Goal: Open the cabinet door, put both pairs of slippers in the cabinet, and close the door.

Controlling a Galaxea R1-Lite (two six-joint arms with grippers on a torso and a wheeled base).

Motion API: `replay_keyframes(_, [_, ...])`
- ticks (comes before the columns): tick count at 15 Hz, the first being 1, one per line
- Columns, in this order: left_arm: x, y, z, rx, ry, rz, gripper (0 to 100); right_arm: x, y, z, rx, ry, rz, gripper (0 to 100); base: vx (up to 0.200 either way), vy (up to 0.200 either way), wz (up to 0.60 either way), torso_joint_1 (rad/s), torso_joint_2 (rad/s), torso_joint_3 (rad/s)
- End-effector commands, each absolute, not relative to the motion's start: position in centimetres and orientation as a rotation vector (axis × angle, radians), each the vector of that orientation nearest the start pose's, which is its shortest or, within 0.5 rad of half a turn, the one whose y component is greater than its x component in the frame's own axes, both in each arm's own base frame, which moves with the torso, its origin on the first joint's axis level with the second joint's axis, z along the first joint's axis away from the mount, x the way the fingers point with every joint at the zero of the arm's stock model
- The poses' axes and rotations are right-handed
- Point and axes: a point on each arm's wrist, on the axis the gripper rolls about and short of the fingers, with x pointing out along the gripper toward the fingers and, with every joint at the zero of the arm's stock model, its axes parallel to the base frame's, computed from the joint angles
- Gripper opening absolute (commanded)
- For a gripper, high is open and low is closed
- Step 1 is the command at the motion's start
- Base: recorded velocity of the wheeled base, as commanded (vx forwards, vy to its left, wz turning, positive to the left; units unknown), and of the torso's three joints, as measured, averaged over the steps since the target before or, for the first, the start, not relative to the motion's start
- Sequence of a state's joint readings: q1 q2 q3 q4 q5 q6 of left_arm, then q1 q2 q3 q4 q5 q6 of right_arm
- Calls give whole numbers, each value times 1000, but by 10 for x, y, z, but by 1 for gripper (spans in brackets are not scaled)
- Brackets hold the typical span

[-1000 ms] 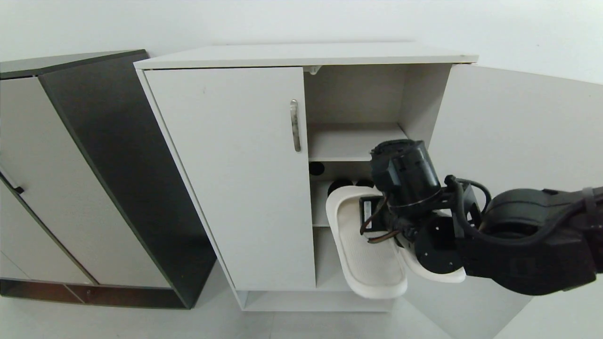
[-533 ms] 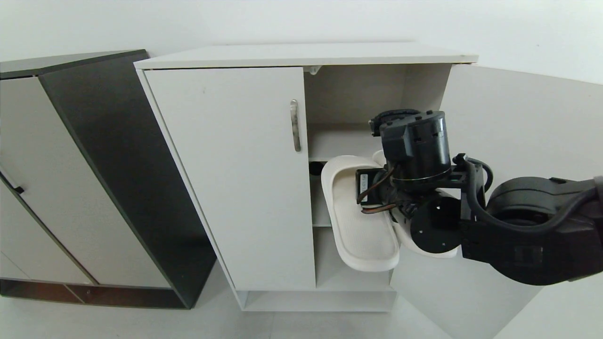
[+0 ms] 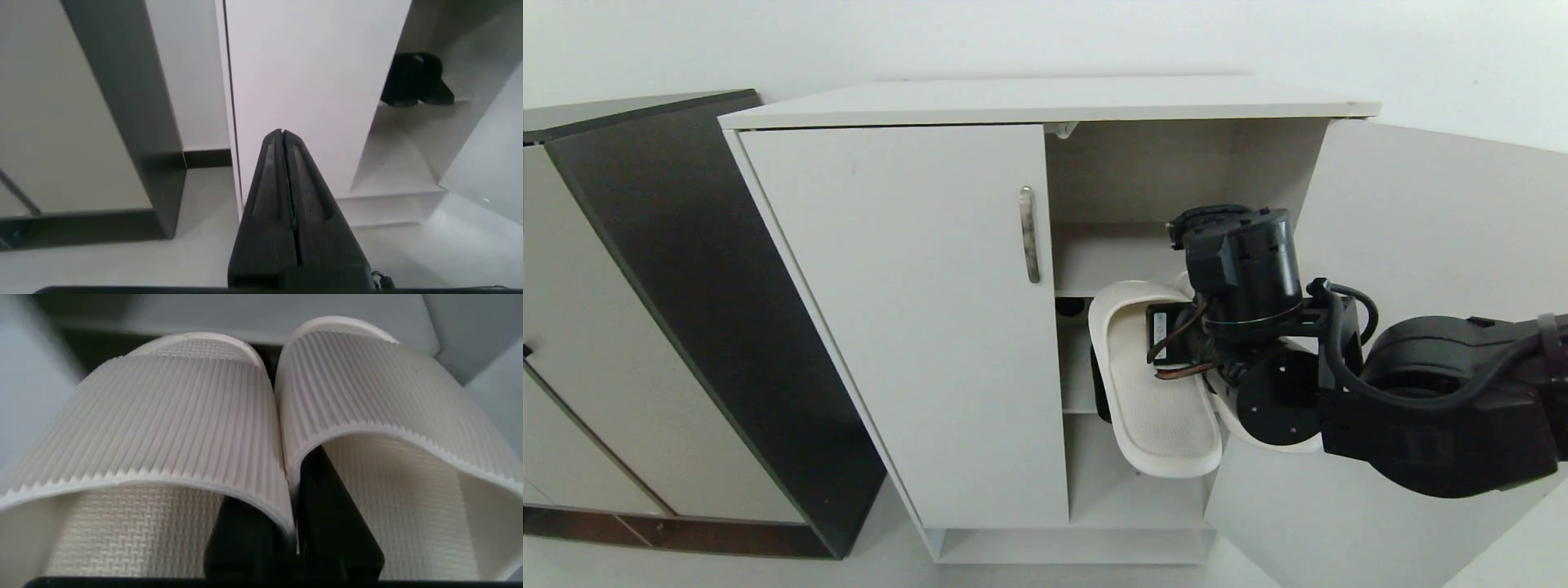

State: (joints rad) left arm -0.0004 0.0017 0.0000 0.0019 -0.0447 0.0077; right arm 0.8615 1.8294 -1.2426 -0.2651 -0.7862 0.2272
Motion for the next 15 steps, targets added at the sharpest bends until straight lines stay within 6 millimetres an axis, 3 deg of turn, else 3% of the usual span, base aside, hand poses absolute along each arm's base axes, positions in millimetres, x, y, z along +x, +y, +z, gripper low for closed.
replay_keyframes(1, [-23, -1, 75, 8, 4, -45, 0, 245, 260, 224, -11, 226, 46, 0, 200, 0, 0, 2, 7, 2])
replay_keyframes(7, [-23, -1, 75, 8, 4, -46, 0, 257, 262, 217, -9, 209, 37, 0, 200, 0, 0, 5, 1, 0])
replay_keyframes(12, [-23, -1, 75, 8, 3, -46, 0, 286, 261, 206, -25, 174, 32, 0, 0, 0, 0, 0, 0, 0])
replay_keyframes(15, [-23, -1, 75, 6, 4, -44, 0, 307, 265, 213, -1, 151, 35, 0, 0, 0, 0, 0, 0, 0])
